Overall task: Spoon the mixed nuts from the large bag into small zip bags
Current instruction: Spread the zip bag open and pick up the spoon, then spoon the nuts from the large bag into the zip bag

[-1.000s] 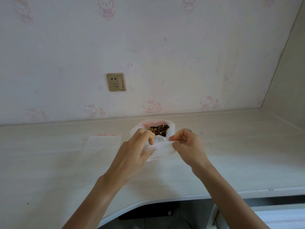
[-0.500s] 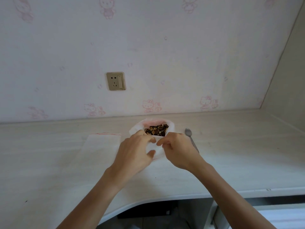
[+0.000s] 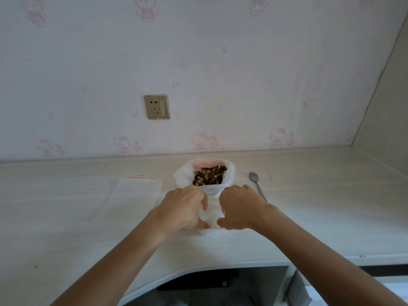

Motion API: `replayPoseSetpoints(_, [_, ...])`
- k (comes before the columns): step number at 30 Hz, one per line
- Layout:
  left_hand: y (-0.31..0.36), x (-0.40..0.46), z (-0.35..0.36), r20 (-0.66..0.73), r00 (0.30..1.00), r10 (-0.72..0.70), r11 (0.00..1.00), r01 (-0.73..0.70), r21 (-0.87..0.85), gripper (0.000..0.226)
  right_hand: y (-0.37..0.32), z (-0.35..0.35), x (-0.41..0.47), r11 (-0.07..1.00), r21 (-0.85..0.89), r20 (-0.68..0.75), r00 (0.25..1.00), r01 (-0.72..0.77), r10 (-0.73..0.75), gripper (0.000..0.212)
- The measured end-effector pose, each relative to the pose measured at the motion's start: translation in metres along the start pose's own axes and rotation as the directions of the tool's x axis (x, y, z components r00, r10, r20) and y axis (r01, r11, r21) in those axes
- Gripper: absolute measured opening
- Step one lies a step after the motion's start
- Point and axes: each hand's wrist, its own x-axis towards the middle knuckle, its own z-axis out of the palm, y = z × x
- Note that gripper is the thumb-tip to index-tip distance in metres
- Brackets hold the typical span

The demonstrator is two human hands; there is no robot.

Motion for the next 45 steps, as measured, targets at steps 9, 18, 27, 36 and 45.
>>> replayPoseSetpoints(9, [-0.022, 0.02, 0.021, 0.133, 0.991, -0.002, 0.968, 0.035, -0.247, 0.058, 0.023, 0.025, 0.012, 0.962, 0.272, 0.065, 0.997, 0.018, -0.037, 0.046])
replayPoseSetpoints(18, [-0.044, 0.012, 0.06, -0.152, 0.988, -0.029, 0.774, -0.073, -0.629, 0.05, 0.034, 0.06, -0.011, 0.743, 0.669, -0.144, 0.98, -0.006, 0.138, 0.029])
replayPoseSetpoints(27, [-0.036, 0.005, 0.054, -0.194, 0.98, -0.049, 0.675, -0.111, -0.729, 0.058, 0.036, 0.06, -0.015, 0.656, 0.754, -0.168, 0.974, 0.025, 0.155, 0.014])
replayPoseSetpoints(36, [-0.038, 0.005, 0.046, -0.34, 0.87, -0.357, 0.479, -0.141, -0.866, 0.005, 0.07, 0.048, -0.011, 0.52, 0.847, -0.296, 0.72, -0.105, 0.628, 0.022])
replayPoseSetpoints(45, [-0.041, 0.03, 0.037, -0.406, 0.856, -0.318, 0.564, -0.173, -0.807, 0.006, 0.09, 0.047, 0.017, 0.687, 0.377, -0.063, 0.723, -0.621, 0.688, 0.015])
